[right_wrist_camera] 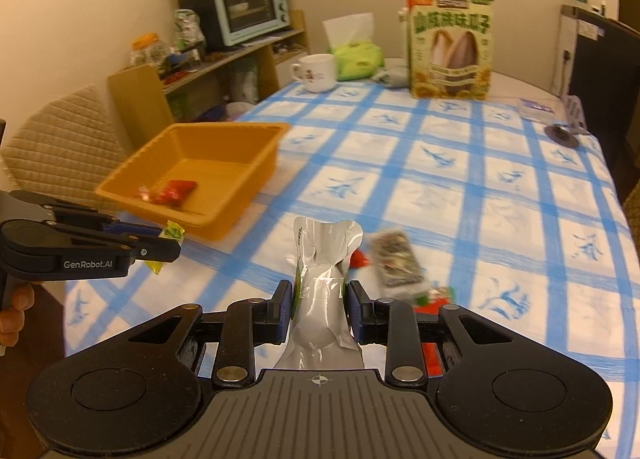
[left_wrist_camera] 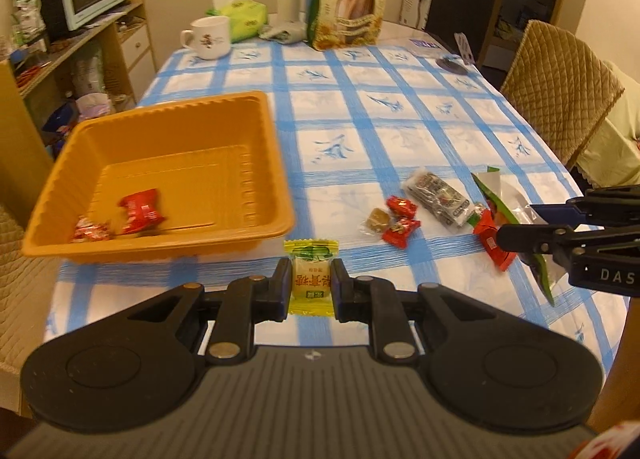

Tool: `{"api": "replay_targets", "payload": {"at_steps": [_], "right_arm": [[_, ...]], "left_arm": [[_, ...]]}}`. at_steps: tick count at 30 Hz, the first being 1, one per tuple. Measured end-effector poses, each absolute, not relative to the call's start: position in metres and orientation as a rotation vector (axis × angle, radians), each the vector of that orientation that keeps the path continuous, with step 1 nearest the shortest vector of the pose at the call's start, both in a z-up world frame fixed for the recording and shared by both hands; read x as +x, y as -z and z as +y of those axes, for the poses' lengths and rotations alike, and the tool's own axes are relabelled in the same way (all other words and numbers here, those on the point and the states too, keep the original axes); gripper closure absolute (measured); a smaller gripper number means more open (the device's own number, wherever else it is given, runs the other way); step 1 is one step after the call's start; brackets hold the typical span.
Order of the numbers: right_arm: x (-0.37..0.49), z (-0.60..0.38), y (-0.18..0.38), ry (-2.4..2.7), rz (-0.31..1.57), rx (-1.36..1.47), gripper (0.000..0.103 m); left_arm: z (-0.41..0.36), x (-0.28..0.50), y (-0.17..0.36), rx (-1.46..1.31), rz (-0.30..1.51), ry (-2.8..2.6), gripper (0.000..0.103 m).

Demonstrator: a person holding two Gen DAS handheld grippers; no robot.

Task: Organize snacks
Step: 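Carry the pouch and yellow-green candy over the orange tray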

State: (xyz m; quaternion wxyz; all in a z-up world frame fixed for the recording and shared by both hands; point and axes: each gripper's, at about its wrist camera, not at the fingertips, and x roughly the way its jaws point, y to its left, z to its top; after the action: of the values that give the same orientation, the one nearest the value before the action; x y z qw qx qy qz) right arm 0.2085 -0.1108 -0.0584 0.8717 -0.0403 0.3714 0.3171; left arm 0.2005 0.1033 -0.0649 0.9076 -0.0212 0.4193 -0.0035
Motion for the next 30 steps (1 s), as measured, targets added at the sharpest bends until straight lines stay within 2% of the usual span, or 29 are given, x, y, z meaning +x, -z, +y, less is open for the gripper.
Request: {"api": "replay_targets", "payload": {"at_steps": [15, 30], "right_arm": [[0.203, -0.031, 0.029, -0.803, 0.759, -0.057, 0.073], [0.257, 0.051, 0.016, -0.769, 0.752, 0.066, 0.073]], "left_arm": [[0.174, 0.177, 0.025, -0.068, 0.800, -0.086, 0.085], [0.221, 0.233, 0.005, -0.048, 0.711, -0.043, 0.085]]}}
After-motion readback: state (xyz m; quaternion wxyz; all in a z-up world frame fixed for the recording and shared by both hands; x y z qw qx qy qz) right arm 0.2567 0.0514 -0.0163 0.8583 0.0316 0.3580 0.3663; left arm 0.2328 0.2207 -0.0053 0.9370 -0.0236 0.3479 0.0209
